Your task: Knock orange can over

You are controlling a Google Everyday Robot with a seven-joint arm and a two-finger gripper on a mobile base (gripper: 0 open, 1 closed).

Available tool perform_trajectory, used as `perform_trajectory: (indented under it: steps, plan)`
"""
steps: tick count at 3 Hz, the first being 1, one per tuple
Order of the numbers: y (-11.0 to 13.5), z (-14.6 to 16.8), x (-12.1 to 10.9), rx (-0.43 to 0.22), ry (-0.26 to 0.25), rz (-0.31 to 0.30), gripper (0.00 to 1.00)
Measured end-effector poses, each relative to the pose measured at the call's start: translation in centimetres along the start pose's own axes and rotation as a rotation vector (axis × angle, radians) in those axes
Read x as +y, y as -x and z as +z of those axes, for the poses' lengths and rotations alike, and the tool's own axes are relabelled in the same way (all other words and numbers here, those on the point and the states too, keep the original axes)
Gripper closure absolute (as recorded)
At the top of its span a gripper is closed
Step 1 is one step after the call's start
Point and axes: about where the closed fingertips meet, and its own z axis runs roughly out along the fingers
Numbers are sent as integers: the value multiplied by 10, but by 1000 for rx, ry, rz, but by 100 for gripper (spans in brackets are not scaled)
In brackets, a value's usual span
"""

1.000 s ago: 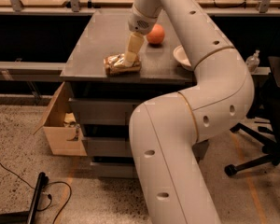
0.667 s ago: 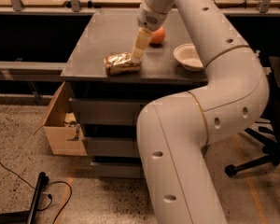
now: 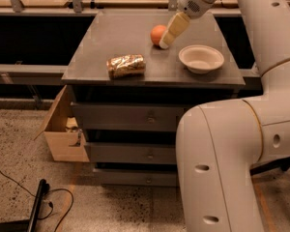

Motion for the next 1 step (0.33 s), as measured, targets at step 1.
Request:
perform_trajectory:
  steps: [1]
  plan:
    - [-1, 3, -7, -10, -22, 3, 0]
